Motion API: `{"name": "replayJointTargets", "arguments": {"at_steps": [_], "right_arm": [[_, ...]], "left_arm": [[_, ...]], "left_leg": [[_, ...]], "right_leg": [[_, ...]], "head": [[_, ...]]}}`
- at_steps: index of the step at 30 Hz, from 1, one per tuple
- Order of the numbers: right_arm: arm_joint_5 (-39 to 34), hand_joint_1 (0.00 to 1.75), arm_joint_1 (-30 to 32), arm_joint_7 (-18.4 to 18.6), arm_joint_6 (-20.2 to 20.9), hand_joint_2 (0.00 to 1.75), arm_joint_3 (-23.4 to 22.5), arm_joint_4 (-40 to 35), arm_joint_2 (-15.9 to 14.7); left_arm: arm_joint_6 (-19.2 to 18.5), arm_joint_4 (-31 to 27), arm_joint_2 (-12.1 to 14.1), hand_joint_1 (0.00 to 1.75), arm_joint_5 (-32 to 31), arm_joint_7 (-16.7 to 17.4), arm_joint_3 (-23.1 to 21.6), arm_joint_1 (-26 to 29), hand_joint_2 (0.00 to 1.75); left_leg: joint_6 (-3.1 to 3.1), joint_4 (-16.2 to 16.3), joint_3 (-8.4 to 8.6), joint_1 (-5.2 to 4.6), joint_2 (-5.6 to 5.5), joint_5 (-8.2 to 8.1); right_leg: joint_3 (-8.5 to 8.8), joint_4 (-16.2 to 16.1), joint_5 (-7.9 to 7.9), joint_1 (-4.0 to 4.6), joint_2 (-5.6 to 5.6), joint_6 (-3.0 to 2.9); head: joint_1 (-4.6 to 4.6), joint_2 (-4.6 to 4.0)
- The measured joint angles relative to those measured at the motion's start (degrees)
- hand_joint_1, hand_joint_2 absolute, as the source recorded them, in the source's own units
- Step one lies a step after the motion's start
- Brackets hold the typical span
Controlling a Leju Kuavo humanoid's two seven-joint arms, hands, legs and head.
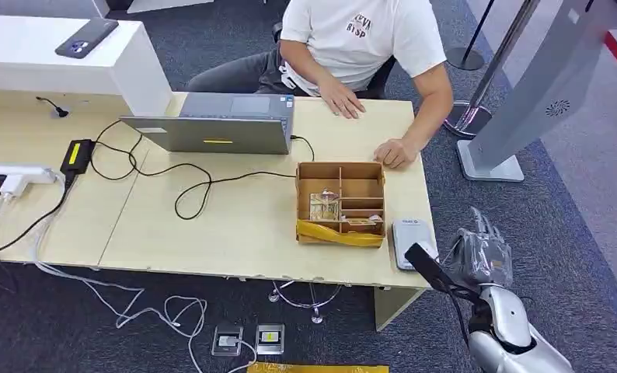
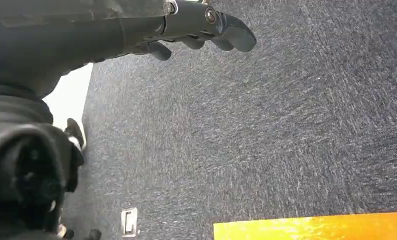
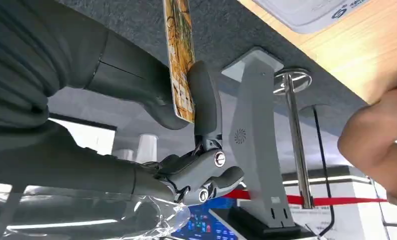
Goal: Pass the card to the sensor for recognition and then transmit it.
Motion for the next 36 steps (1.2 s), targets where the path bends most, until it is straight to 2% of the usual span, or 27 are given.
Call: {"name": "replayJointTargets", "arguments": {"at_steps": [15,18,22,36], "right_arm": [[0.61,1.75,1.29,0.07,-0.13,1.75,-1.73,0.0,0.0],[1.31,1.75,1.08,-1.73,-0.46,1.75,-1.84,0.0,0.15],[2.8,1.75,-1.02,-4.39,-0.5,1.75,-1.82,0.09,2.17],[3.04,1.75,-3.13,-5.73,-0.48,1.75,-1.75,1.0,5.05]], "left_arm": [[0.04,0.0,0.0,0.0,0.0,-0.48,-0.09,0.0,0.0],[0.07,0.0,0.0,0.0,0.0,-0.46,-0.09,0.0,0.0],[0.13,0.0,-0.04,0.0,0.0,-0.46,-0.13,-0.12,0.0],[0.17,0.0,-0.11,0.0,0.0,-0.09,-0.17,-0.28,0.0]], "left_leg": [[0.0,0.0,-0.02,0.0,0.0,0.0],[0.0,-0.02,-0.07,0.0,-0.01,0.0],[0.0,-0.01,0.01,0.0,0.0,0.01],[0.01,-0.01,-0.04,0.0,-0.08,0.02]], "right_leg": [[0.02,0.0,0.0,0.0,-0.01,0.0],[0.05,0.03,0.0,0.0,-0.01,0.0],[0.04,0.02,0.0,0.0,0.02,0.0],[0.05,0.02,0.0,0.0,-0.06,0.0]], "head": [[0.0,0.0],[0.0,0.0],[-0.02,0.0],[-0.02,0.0]]}}
